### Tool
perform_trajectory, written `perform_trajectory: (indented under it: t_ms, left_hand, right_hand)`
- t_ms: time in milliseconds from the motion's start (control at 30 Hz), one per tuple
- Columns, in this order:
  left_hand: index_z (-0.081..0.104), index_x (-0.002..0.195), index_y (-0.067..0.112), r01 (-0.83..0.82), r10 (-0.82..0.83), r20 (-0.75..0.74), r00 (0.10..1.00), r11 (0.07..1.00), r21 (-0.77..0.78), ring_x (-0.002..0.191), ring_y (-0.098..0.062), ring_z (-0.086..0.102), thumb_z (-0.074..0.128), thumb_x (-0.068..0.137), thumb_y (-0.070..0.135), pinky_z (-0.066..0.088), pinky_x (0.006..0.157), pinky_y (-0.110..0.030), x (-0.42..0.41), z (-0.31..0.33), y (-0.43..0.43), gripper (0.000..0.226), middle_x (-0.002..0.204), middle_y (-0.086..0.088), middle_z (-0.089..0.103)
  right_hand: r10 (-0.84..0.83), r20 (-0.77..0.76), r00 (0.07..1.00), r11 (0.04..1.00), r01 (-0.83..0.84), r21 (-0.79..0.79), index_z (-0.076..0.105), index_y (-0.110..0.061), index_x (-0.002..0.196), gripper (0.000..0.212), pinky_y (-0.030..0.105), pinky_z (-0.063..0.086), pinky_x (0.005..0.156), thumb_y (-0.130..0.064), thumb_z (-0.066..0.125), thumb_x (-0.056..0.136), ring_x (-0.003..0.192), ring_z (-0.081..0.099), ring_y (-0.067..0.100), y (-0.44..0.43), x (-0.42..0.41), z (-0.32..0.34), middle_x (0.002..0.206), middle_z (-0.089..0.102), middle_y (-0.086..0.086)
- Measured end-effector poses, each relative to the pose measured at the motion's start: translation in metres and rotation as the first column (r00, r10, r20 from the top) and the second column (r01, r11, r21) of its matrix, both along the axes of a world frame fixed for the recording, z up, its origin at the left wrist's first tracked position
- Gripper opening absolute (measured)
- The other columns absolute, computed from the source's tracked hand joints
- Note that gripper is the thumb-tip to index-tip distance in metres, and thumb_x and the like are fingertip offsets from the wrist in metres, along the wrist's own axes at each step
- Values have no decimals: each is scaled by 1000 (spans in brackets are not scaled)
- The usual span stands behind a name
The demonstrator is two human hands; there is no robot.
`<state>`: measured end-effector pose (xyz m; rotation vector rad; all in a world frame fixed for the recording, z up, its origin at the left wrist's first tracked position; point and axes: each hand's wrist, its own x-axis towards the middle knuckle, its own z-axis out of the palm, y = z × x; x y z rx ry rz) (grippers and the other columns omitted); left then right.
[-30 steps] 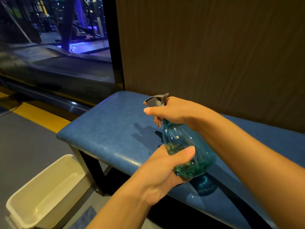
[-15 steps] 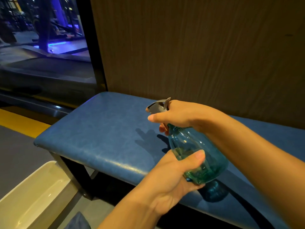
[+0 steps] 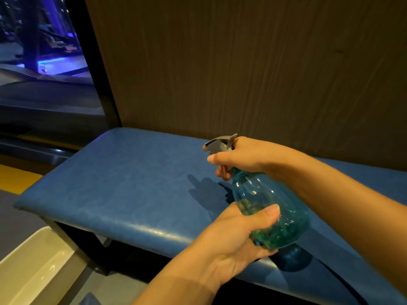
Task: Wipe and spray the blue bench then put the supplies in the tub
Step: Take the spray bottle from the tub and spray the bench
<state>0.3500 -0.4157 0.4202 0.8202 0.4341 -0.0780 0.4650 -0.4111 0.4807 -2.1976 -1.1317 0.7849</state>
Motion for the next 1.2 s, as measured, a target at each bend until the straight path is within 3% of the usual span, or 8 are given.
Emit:
perform_trajectory:
  t_ms: [167,367,600,767,867,1000,1100,1200]
  left_hand:
    - [61,121,13,20,-20,29,999,1000,-13,117,-29,60,59,87,4,54,85,-41,2,-4,2,36,127,-11,65]
    - [60,122,12,151,-150,21,988,988,-32,119,-33,59,61,86,2,44,102,-54,12,-6,-7,38,124,-12,67]
    - [59,125,13,238,-238,20,971,971,-11,117,-29,61,58,87,0,51,93,-45,31,-9,-24,40,125,-10,67]
    - [60,123,10,281,-281,9,960,959,-47,114,-31,63,59,85,-3,52,92,-47,36,-14,-31,40,122,-13,69]
    - [59,124,12,277,-277,0,961,960,-44,116,-32,62,61,84,-3,50,95,-50,37,-16,-31,42,122,-12,68]
    - [60,123,15,292,-291,15,956,956,-38,116,-31,61,60,85,-1,50,94,-47,35,-13,-32,40,122,-11,68]
    - [61,122,13,331,-330,41,943,942,-45,118,-30,61,58,87,0,48,98,-50,29,-11,-39,38,123,-10,68]
    - [59,124,14,354,-353,31,935,931,-85,116,-30,62,58,86,-2,49,96,-52,25,-11,-52,41,122,-10,69]
  right_hand:
    - [-4,23,1000,999,3,32,67,-4,110,39,40,50,94,-35,60,88,96,69,28,-2,5,-5,96,75,13]
    - [-31,4,1000,999,31,17,61,-24,111,29,30,47,75,-40,61,87,72,59,14,-21,12,-7,73,64,-2]
    - [-158,3,987,987,158,31,68,-5,104,38,44,50,97,-37,63,84,91,68,24,-52,32,-11,93,74,11]
    - [-183,-38,982,981,185,57,60,-24,117,34,33,48,77,-35,62,86,71,59,15,-61,35,-22,77,64,1]
    - [-176,-59,983,979,181,90,63,-22,94,11,33,50,79,-31,62,87,70,62,18,-64,33,-22,77,65,6]
    - [-150,-25,988,988,151,41,66,0,96,38,44,49,98,-37,62,86,98,67,30,-71,35,-12,99,72,17]
    - [-121,-3,993,993,121,4,67,-8,90,39,47,51,95,-45,66,78,91,69,27,-77,34,-11,87,74,9]
    - [-178,7,984,984,178,-30,64,-16,111,40,45,52,90,-41,66,80,77,64,20,-87,32,-18,85,69,4]
